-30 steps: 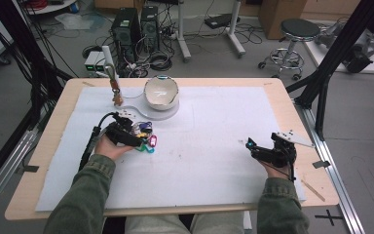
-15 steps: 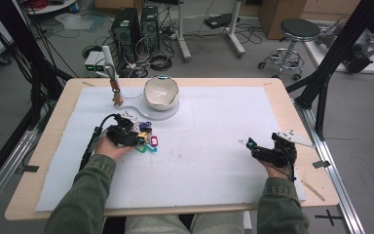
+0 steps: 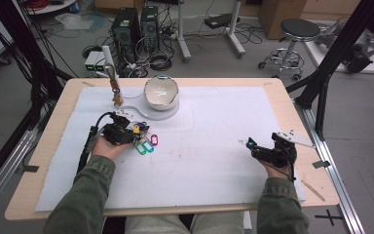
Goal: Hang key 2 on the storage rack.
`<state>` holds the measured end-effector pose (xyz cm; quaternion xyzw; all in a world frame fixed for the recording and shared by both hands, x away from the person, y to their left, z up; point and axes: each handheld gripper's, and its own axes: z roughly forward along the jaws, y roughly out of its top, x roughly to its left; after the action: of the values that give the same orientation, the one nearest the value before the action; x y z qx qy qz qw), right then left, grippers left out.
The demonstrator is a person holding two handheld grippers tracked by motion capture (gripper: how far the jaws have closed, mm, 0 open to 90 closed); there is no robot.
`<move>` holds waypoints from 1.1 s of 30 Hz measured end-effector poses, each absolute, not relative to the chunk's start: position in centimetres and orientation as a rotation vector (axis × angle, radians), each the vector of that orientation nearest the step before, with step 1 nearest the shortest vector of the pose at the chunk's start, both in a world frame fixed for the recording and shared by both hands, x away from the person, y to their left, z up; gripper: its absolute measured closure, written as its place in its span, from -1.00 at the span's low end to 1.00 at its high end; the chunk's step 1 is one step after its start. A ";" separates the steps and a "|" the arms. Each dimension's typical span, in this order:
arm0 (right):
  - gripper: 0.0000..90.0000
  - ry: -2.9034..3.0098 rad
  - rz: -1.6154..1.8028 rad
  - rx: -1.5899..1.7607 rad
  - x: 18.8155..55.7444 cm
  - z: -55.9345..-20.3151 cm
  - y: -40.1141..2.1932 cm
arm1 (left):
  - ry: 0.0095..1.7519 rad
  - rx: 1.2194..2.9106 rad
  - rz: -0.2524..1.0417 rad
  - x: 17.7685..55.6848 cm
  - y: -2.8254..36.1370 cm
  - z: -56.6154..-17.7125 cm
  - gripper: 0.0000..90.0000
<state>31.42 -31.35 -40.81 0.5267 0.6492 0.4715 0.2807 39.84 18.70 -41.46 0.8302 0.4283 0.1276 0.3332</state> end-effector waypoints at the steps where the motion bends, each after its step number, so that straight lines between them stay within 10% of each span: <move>1: -0.97 1.740 1.264 1.413 31.4 -40.8 -31.4 | 1.124 2.161 0.336 39.7 18.8 -41.3 0.66; 33: -0.97 1.737 1.265 1.422 31.5 -40.8 -31.4 | 1.197 1.919 0.433 38.3 23.9 -35.9 0.68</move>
<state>31.47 -31.36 -40.84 0.5300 0.6473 0.4714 0.2789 38.28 23.87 -35.86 0.7612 0.4747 0.1715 0.4072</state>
